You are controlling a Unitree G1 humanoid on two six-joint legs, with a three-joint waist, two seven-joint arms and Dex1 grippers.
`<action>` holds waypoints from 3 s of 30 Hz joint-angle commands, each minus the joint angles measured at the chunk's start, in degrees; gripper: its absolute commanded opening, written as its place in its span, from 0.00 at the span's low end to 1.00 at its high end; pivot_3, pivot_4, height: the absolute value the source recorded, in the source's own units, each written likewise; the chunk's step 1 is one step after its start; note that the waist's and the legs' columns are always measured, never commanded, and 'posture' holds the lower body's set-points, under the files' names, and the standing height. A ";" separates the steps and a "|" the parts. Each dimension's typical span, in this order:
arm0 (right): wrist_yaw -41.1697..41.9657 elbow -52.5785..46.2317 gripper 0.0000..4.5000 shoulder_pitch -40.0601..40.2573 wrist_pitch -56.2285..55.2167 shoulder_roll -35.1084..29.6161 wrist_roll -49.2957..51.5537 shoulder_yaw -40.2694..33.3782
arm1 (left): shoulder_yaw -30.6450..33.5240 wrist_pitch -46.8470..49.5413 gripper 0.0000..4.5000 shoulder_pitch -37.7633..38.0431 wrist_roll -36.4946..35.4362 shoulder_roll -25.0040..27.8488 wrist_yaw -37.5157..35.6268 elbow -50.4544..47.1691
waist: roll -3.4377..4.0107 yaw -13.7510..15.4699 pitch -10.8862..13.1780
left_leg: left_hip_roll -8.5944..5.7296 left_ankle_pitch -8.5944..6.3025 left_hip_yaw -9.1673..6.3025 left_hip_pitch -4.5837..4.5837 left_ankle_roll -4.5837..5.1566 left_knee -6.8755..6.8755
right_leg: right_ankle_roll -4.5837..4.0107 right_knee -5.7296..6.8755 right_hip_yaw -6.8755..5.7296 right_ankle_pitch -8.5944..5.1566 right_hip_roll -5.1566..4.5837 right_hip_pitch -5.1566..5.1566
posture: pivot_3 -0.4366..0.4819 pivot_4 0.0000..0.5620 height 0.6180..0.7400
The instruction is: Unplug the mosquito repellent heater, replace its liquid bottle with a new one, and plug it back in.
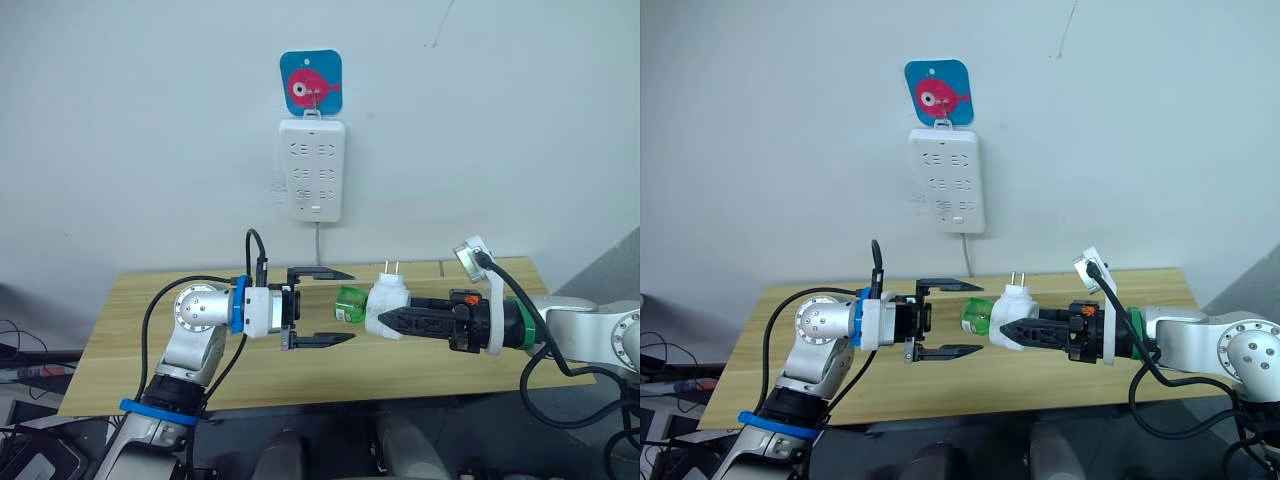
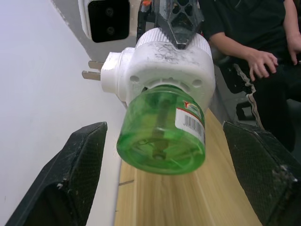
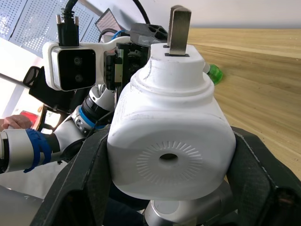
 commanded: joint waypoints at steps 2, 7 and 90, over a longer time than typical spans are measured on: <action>0.05 -1.34 0.67 -0.86 -0.40 -0.48 2.39 -1.55 | -0.98 -0.09 0.88 -1.54 -0.27 -0.53 -0.21 -0.30 | 0.00 -0.03 0.00 | 0.00 0.00 0.00 0.00 0.00 0.00 | 0.00 0.00 0.00 0.00 0.00 0.00 | 0.30 0.24 0.94; -0.17 -1.48 0.67 -1.01 -0.42 -0.47 2.62 -1.48 | -1.73 2.01 0.58 -1.34 -1.11 0.83 -1.66 -1.50 | 0.00 -0.10 0.00 | 0.02 0.00 -0.01 0.01 0.00 -0.01 | 0.00 0.02 -0.01 0.00 0.03 0.00 | 0.30 0.25 0.94; 3.24 -4.24 0.67 -0.60 -0.31 -1.67 -1.64 -2.07 | -5.73 65.27 0.80 -13.73 -14.87 13.74 -3.19 -8.53 | -0.07 -0.70 0.09 | 0.06 -0.01 -0.09 0.01 0.02 -0.05 | 0.26 -0.01 0.00 -0.19 0.11 -0.05 | 0.30 0.27 0.94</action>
